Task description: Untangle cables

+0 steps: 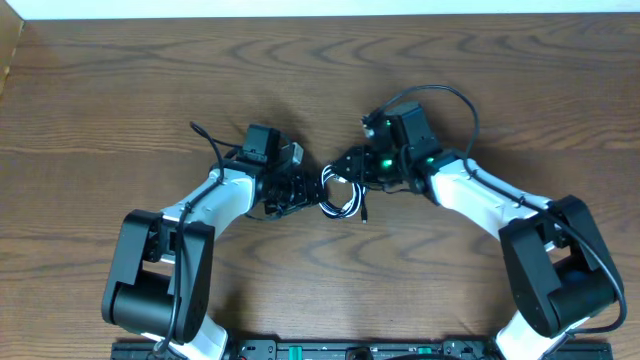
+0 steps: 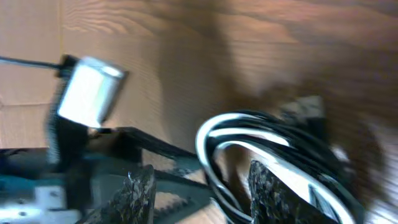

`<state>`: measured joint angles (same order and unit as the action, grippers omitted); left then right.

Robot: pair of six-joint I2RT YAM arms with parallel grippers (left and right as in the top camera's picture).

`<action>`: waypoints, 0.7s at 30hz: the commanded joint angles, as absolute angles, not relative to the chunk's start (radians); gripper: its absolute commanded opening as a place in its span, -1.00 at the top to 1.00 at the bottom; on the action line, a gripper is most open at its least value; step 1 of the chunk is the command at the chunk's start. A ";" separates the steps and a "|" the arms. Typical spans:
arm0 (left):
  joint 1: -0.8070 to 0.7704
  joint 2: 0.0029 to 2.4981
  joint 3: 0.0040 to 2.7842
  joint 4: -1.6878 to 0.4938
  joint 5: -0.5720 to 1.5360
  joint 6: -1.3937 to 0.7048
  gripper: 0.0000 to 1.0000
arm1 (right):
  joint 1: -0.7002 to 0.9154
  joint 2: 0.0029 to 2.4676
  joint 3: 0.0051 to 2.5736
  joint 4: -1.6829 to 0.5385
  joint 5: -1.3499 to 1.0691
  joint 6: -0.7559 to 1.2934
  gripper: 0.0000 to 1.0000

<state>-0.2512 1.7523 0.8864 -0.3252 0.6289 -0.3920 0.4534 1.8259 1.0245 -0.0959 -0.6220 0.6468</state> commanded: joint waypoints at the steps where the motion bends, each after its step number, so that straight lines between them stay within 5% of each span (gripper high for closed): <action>1: -0.240 1.744 0.988 -0.379 0.654 -0.369 -0.06 | 0.403 1.797 1.027 -0.230 -0.646 0.617 0.12; 6: -0.243 1.744 1.059 -0.398 0.601 -0.353 -0.06 | 0.395 1.799 1.027 -0.441 -0.556 0.521 0.06; 21: -0.333 1.745 1.053 -0.335 0.369 -0.352 0.06 | 0.411 1.803 1.108 -0.612 -0.338 0.308 -0.07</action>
<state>-0.3130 1.7523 1.0500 -0.3244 0.4549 -0.3649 0.4026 1.8202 1.0836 -0.6128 -0.3809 0.4088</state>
